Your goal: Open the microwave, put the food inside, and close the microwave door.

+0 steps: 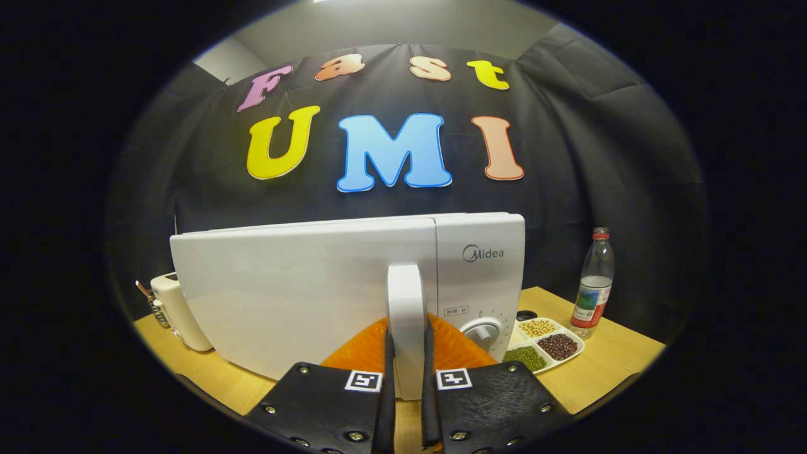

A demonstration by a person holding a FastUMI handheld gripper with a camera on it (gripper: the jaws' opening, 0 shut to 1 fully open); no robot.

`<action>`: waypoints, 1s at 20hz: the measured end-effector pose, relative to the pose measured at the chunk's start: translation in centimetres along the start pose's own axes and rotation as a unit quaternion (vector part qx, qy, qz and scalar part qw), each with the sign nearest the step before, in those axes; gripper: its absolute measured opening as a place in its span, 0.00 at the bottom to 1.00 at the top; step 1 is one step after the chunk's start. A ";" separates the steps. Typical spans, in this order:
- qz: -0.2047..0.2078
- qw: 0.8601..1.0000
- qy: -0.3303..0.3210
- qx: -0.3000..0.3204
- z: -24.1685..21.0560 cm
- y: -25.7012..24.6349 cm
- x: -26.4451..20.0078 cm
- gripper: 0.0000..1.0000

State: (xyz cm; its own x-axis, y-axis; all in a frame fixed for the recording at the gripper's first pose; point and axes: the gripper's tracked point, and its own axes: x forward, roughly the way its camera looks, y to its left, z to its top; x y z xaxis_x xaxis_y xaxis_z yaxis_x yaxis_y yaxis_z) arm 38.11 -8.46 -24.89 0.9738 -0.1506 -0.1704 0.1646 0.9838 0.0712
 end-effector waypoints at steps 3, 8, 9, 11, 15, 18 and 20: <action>0.006 1.000 0.012 0.014 0.0 0.1 -0.1 0.17; -0.003 1.000 0.020 -0.006 -0.4 0.2 -1.1 0.17; -0.005 1.000 0.018 -0.004 -0.2 0.0 -1.6 0.17; -0.007 1.000 0.017 -0.003 -0.1 0.2 -1.4 0.17; 0.004 1.000 0.021 -0.002 0.0 0.1 -1.5 0.17; -0.009 1.000 0.025 -0.003 -0.3 0.3 -1.4 0.12; -0.009 1.000 0.021 -0.012 -0.6 0.6 -3.5 0.12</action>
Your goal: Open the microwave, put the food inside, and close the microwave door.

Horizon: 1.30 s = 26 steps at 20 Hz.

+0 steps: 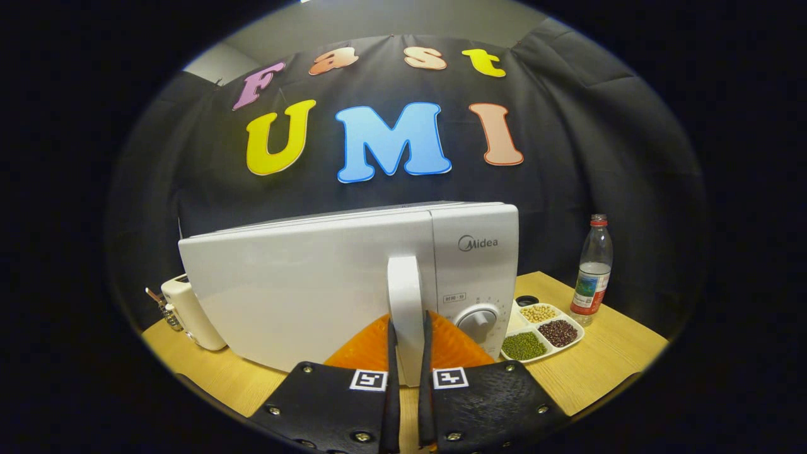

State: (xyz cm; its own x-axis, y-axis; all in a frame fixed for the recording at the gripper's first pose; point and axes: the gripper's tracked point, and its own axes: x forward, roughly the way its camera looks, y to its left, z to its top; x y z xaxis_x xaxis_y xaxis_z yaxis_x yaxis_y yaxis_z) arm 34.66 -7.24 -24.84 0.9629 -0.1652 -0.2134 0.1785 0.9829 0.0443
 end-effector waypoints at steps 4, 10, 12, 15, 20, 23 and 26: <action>0.066 0.997 -0.006 -0.031 -1.3 2.6 -7.6 0.12; 0.148 0.988 0.002 -0.031 -2.8 7.6 -14.7 0.11; 0.171 0.985 0.008 -0.018 -3.3 9.7 -16.6 0.11; 0.203 0.979 0.010 -0.011 -3.9 13.1 -19.4 0.11; 0.215 0.976 -0.002 -0.010 -4.7 18.9 -23.1 0.11; 0.145 0.989 -0.031 -0.029 -5.1 20.9 -24.1 0.11; 0.151 0.987 -0.050 -0.030 -5.6 26.1 -26.0 0.11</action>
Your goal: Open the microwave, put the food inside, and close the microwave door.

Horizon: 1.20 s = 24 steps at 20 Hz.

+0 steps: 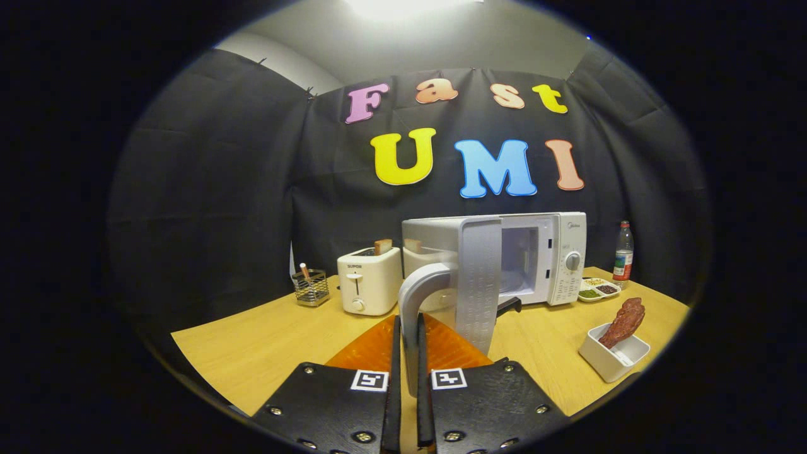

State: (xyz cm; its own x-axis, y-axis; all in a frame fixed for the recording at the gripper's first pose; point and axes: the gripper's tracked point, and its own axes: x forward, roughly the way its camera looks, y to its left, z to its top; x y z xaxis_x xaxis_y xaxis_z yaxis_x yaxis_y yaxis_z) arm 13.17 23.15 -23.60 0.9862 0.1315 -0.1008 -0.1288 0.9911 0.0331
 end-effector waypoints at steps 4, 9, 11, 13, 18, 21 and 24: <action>0.036 0.999 -0.018 -0.017 0.6 4.4 -0.2 0.11; 0.104 0.994 0.011 0.031 0.7 6.5 -1.9 0.04; 0.124 0.992 0.003 0.033 2.0 6.2 -3.2 0.05; 0.128 0.991 -0.006 0.028 3.0 4.5 -4.3 0.05; 0.144 0.989 -0.010 0.034 5.6 0.2 -6.4 0.05; 0.116 0.992 0.000 0.044 6.1 -4.6 -7.0 0.05; 0.080 0.994 0.009 0.074 5.6 -9.9 -6.6 0.08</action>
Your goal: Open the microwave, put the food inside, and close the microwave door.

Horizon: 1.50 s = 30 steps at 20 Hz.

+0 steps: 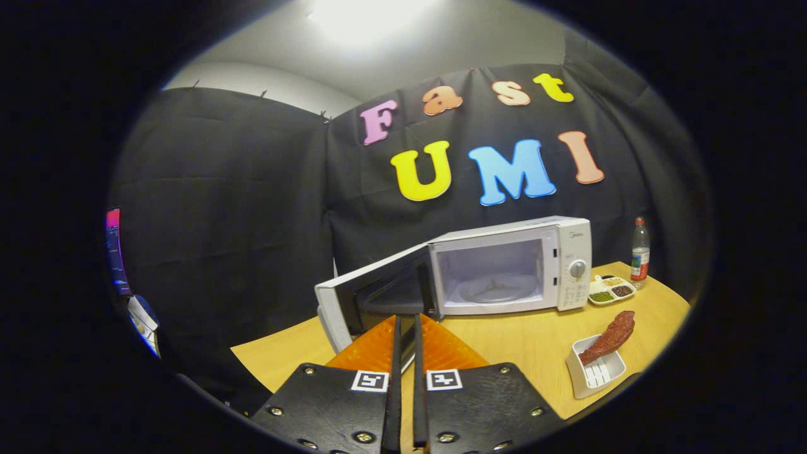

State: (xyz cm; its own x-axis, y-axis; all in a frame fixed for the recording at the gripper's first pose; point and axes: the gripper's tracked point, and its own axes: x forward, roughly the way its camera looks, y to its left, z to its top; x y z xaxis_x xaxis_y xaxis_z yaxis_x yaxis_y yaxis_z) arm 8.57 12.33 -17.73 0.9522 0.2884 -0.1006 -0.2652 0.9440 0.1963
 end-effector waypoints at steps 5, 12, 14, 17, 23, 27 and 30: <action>-0.071 0.995 0.002 0.068 0.4 -8.6 -1.1 0.49; -0.147 0.985 0.006 0.093 -0.3 -18.2 -1.7 0.81; -0.181 0.982 0.004 0.059 -0.5 -20.9 -2.1 0.81; -0.233 0.972 -0.009 0.027 -0.8 -25.3 -2.6 0.81; -0.246 0.967 0.020 0.070 -4.4 -29.6 -1.7 0.81; -0.217 0.969 0.042 0.111 -6.3 -30.2 -0.6 0.81; -0.185 0.970 0.048 0.150 -7.1 -29.7 0.0 0.81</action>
State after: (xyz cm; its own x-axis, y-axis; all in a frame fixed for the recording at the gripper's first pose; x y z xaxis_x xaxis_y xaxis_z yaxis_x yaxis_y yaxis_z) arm 15.39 -14.61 -30.51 0.9517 -0.0337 -0.3050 0.1612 0.9008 0.4032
